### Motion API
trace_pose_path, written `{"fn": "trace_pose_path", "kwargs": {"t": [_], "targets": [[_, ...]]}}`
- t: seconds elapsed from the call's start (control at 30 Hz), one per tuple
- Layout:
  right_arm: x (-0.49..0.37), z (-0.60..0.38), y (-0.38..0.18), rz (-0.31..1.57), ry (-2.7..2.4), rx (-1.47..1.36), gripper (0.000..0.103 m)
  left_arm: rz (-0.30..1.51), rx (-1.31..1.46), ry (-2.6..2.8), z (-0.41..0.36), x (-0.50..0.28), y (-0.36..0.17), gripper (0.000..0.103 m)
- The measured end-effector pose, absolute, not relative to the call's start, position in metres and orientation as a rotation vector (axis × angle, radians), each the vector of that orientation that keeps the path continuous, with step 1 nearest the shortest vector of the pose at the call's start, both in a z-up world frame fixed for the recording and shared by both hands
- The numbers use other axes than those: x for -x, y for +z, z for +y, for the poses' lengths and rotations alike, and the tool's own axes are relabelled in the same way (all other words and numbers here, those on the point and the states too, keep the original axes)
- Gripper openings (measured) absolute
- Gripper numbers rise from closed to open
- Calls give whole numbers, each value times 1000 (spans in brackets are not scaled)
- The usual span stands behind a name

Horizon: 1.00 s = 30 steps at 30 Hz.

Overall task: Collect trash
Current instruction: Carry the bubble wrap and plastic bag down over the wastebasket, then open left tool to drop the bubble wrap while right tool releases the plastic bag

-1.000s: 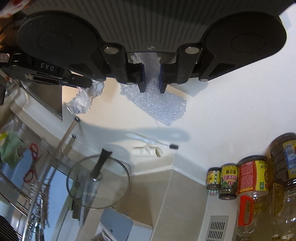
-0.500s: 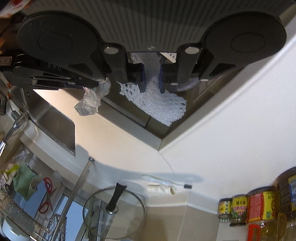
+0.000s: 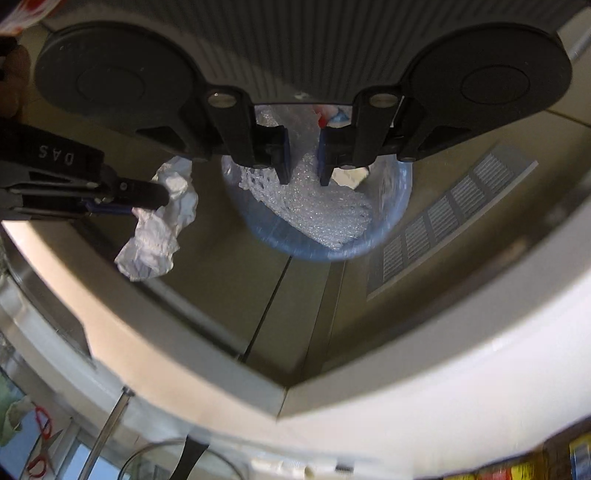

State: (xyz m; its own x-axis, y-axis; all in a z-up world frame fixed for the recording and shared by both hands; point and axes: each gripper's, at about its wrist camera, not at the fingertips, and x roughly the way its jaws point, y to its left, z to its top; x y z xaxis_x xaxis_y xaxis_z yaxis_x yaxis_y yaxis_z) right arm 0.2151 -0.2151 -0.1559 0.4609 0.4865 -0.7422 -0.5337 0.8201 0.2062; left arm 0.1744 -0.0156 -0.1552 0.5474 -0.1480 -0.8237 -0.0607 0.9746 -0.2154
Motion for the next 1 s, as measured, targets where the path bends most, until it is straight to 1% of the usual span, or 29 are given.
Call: {"fn": "trace_pose_path", "kwargs": {"t": [0.2, 0.6, 0.8, 1.0], "targets": [[-222, -210, -179, 933, 632, 62, 16, 1048, 243, -29, -13, -180, -187, 13], [-248, -199, -230, 993, 608, 80, 16, 1085, 238, -28, -7, -203, -234, 13], [-260, -195, -246, 1017, 599, 70, 16, 1101, 224, -38, -9, -213, -250, 13], [-266, -188, -255, 1028, 602, 71, 16, 1105, 228, -43, -9, -220, -255, 13]]}}
